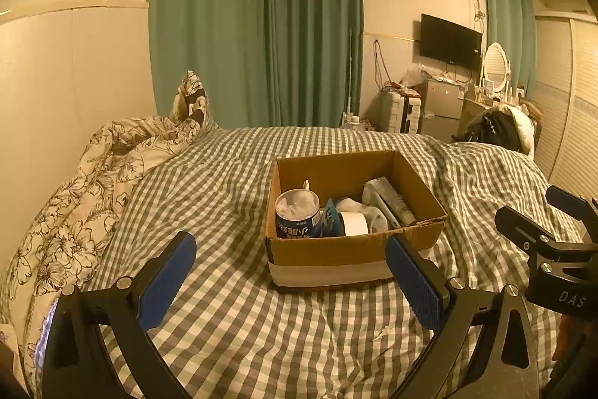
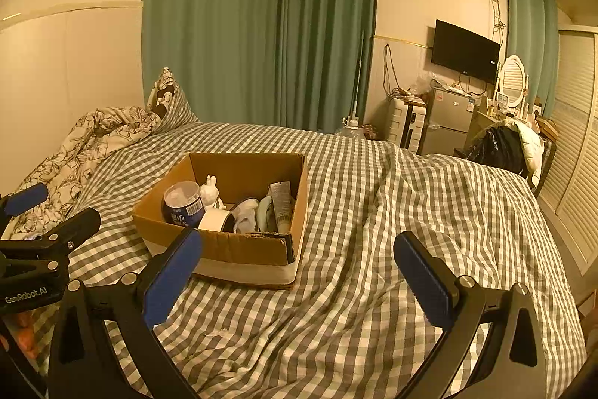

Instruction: Organize objects

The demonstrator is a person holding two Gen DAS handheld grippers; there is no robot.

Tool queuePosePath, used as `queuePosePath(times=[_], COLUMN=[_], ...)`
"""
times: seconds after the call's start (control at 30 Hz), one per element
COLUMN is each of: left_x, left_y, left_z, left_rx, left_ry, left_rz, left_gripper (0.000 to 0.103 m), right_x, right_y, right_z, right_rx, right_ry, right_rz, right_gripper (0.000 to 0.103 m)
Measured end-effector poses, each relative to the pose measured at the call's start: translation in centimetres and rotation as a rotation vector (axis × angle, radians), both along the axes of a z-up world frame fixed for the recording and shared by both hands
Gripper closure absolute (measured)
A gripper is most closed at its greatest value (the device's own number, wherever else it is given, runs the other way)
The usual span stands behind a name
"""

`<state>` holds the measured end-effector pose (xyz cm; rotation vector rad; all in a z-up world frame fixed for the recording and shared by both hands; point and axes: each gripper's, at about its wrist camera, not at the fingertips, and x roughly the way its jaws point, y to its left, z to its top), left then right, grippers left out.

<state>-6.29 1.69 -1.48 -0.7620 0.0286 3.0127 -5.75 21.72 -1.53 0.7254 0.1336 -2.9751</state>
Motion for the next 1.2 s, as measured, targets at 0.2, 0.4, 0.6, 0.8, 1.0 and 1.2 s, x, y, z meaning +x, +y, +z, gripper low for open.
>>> queuePosePath(times=[0.2, 0.4, 0.6, 0.8, 1.0, 1.2], left_x=[-0.04, -0.09, -0.17, -0.21, -0.21, -0.12], left_y=[0.06, 0.16, 0.02, -0.01, -0.04, -0.13], left_z=[-0.11, -0.48, -0.57, -0.57, -0.6, -0.71], left_rx=[0.002, -0.001, 0.002, 0.003, 0.002, 0.005], left_ry=[-0.005, -0.016, -0.021, -0.021, -0.022, -0.026], left_rz=[-0.002, -0.005, -0.003, -0.003, -0.002, 0.0], left_gripper=[0.0, 0.0, 0.0, 0.0, 0.0, 0.0], right_x=[-0.03, -0.09, -0.06, -0.09, -0.09, -0.18], right_y=[-0.02, -0.04, 0.0, -0.06, -0.22, -0.37], right_z=[-0.05, -0.22, -0.29, -0.41, -0.5, -0.65], right_rx=[-0.001, 0.003, 0.002, 0.006, 0.011, 0.016], right_ry=[-0.005, -0.012, -0.011, -0.019, -0.023, -0.032], right_rz=[0.001, 0.003, 0.004, 0.007, 0.01, 0.013], right_gripper=[0.0, 0.0, 0.0, 0.0, 0.0, 0.0])
